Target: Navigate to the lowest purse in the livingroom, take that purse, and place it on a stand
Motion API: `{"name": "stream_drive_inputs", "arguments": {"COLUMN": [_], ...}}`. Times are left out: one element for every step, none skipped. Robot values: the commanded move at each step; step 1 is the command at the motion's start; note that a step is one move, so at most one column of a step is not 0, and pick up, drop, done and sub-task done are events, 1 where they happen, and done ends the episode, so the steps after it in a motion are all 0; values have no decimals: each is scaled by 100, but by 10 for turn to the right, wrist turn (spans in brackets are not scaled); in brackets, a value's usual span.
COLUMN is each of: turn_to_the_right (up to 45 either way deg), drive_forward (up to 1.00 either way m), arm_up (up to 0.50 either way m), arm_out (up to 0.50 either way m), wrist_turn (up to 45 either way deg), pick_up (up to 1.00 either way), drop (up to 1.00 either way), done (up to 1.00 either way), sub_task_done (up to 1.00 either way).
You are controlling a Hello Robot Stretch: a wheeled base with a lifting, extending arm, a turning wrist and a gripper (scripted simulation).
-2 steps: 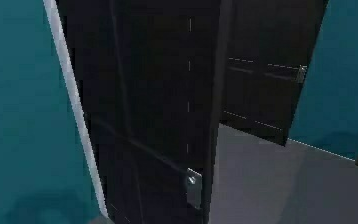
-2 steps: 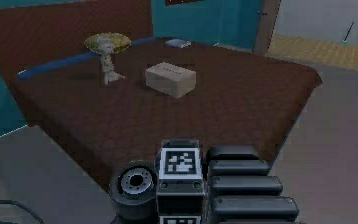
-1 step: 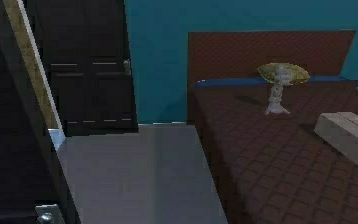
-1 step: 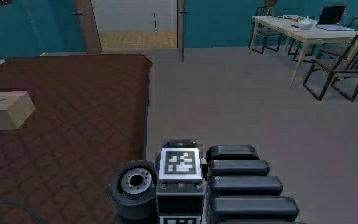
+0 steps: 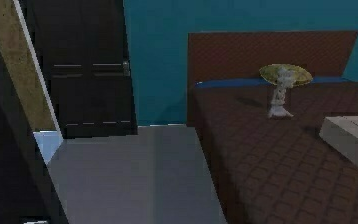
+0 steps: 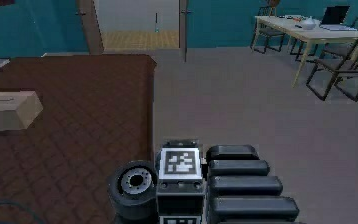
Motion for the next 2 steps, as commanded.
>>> {"name": "stream_drive_inputs", "arguments": {"turn_to_the_right": [-210, 0], "drive_forward": [0, 55], "arm_up": [0, 0], "arm_out": [0, 0], "wrist_turn": [0, 0], "pick_up": [0, 0], "drop": [0, 0], "done": [0, 0], "sub_task_done": [0, 0]}}
